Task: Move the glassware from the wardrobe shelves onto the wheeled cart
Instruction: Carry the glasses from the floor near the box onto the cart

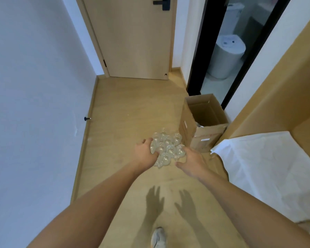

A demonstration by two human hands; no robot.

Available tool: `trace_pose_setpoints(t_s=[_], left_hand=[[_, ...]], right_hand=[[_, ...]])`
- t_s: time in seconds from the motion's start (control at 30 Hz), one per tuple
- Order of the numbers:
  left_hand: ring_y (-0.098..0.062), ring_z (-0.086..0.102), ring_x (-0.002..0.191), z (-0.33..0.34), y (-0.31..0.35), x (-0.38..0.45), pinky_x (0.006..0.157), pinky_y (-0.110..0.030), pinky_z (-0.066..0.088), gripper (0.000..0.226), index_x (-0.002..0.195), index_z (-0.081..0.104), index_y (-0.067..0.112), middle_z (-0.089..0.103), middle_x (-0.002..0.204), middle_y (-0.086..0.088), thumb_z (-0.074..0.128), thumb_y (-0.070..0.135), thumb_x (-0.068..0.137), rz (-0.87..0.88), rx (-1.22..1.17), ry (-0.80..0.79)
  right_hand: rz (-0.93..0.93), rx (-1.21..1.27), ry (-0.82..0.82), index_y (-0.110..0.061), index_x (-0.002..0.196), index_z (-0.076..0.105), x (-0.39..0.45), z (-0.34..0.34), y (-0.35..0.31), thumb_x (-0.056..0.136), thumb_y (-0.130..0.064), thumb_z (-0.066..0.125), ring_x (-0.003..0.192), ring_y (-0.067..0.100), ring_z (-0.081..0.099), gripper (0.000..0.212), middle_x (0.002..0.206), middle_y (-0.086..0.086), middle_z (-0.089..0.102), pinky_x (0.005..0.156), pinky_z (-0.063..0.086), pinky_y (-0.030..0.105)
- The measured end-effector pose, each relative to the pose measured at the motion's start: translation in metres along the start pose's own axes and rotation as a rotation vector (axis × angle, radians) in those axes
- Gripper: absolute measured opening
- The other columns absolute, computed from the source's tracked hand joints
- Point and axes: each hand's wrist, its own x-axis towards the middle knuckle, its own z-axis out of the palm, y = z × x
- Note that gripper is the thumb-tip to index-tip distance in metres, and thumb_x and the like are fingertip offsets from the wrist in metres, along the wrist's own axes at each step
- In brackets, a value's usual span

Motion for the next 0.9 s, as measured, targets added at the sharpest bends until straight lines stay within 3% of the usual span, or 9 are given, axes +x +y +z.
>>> trace_pose_setpoints(t_s=[0.2,0.63,0.9], left_hand=[[-0.031,0.044,0.136,0.017,-0.019,0.041,0.109,-0.037,0.039,0.066,0.151,0.042,0.02,0.045,0.15,-0.009,0.065,0.038,0.091,-0.076,-0.114,-0.049],[-0.032,0.053,0.126,0.057,-0.053,0.163,0.103,-0.033,0.038,0.063,0.148,0.047,0.013,0.052,0.143,-0.014,0.068,0.037,0.093,-0.288,-0.117,-0.147],[-0.03,0.054,0.128,0.1,-0.074,0.248,0.102,-0.033,0.042,0.061,0.145,0.05,0.019,0.053,0.145,-0.013,0.067,0.04,0.091,-0.605,-0.358,-0.109]], right_hand=[[0.065,-0.045,-0.082,-0.021,0.15,0.042,0.047,0.023,0.0,0.083,-0.047,0.074,0.138,0.028,0.043,0.078,0.15,0.004,0.047,0.108,0.041,0.035],[0.127,-0.082,-0.353,-0.018,0.153,0.036,0.184,0.064,0.032,0.088,-0.049,0.068,0.142,0.027,0.038,0.079,0.155,0.003,0.041,0.112,0.035,0.034],[0.222,-0.061,-0.46,-0.018,0.155,0.035,0.276,0.106,0.06,0.088,-0.045,0.067,0.142,0.028,0.04,0.079,0.156,0.006,0.042,0.111,0.036,0.035]])
